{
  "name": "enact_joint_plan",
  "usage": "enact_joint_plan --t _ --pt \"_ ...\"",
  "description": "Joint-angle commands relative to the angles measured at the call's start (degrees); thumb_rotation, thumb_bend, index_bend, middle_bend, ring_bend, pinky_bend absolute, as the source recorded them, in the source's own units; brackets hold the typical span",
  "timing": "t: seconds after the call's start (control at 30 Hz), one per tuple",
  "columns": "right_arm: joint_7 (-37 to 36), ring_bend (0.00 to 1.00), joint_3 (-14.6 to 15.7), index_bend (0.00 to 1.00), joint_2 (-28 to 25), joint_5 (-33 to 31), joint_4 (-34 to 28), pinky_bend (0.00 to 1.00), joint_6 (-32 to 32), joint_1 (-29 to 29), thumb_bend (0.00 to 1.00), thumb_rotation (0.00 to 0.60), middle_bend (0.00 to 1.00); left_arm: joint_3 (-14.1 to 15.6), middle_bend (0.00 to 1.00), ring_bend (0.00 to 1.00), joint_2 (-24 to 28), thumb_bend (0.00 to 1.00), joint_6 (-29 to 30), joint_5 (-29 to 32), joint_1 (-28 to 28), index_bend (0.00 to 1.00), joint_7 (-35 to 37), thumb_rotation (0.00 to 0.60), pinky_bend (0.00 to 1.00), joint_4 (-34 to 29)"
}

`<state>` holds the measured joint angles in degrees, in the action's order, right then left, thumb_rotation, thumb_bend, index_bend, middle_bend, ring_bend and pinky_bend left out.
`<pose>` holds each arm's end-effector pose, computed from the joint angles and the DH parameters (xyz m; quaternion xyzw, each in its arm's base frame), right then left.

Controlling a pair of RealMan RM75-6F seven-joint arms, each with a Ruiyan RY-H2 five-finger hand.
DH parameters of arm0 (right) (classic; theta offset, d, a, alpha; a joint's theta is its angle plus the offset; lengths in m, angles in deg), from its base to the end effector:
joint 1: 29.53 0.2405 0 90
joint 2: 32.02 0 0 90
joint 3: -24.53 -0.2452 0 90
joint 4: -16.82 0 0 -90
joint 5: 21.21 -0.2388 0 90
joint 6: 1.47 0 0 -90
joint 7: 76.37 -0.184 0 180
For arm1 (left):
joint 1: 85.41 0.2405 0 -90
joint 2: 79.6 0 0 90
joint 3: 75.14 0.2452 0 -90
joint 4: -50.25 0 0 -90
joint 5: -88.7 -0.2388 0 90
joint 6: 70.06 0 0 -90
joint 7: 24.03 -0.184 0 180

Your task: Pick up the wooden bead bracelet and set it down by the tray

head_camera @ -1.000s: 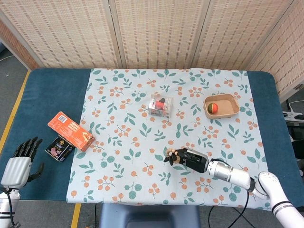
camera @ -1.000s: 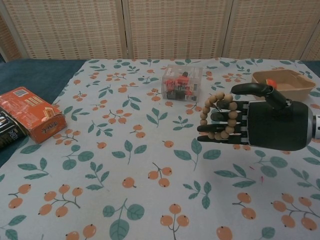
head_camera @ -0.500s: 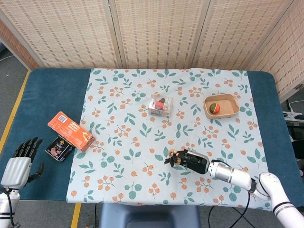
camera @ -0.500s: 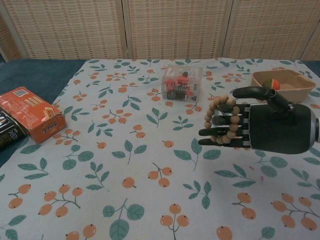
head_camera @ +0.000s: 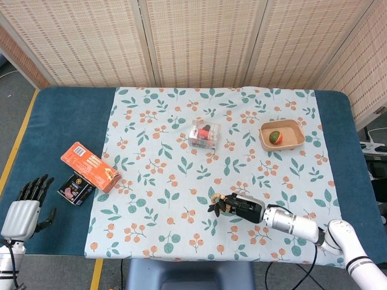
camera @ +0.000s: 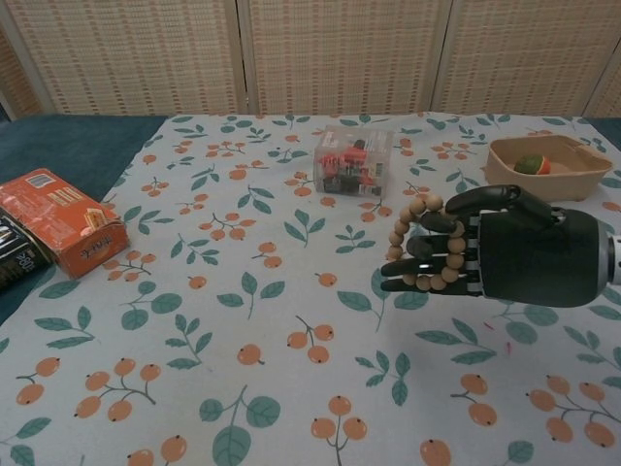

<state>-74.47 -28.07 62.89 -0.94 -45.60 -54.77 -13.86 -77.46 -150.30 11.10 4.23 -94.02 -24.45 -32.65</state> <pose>-0.1787 -0.3258 -0.0501 -0.3388 0.8626 -0.3084 0.2145 -0.3306 0.2437 0.0972 -0.6201 -0.3799 -0.3639 0.5820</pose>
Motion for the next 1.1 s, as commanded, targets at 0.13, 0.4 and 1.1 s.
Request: enact_joint_plan --t 0.13,0.4,1.1 --pt "0.8 0.23 0.4 0.63 0.0 0.5 -0.2 0.00 0.6 0.1 0.91 0.366 0.49 0.0 0.00 0.00 0.0 0.47 0.2 -0.1 0.1 0.00 0.0 0.600 0.11 -0.1" --pt "1.9 0.23 0.5 0.60 -0.4 1.3 -1.6 0.00 2.1 0.2 1.00 0.409 0.49 0.0 0.00 0.00 0.1 0.47 0.2 -0.1 0.0 0.00 0.2 0.600 0.11 0.0" --pt "7.0 0.16 1.5 0.42 -0.3 3.6 0.1 0.00 1.0 1.9 0.61 0.329 0.45 -0.1 0.00 0.00 0.1 0.47 0.4 -0.2 0.1 0.00 0.0 0.600 0.11 -0.2"
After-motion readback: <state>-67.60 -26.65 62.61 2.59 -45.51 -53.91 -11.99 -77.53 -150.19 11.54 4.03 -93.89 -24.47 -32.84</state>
